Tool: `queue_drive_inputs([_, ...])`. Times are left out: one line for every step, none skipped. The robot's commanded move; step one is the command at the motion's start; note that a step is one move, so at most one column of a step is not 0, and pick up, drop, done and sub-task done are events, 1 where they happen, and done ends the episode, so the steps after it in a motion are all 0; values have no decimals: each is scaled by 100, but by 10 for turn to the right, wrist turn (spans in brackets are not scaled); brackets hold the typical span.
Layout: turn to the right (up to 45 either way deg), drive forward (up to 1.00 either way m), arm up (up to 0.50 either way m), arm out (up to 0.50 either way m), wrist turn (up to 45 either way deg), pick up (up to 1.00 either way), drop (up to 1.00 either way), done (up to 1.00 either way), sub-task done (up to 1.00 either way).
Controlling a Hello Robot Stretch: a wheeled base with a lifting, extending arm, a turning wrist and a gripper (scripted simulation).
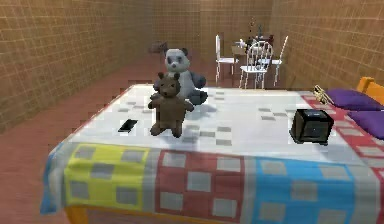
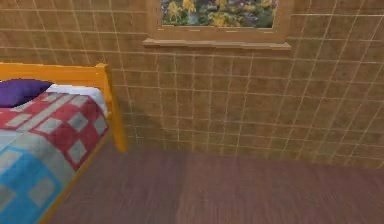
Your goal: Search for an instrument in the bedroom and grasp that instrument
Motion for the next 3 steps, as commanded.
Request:
queue_drive_inputs([-450,0,0,0,0,0,0,0,0])
queue_drive_inputs([-90,0,0,0,0,0,0,0,0])
queue_drive_inputs([450,0,0,0,0,0,0,0,0])
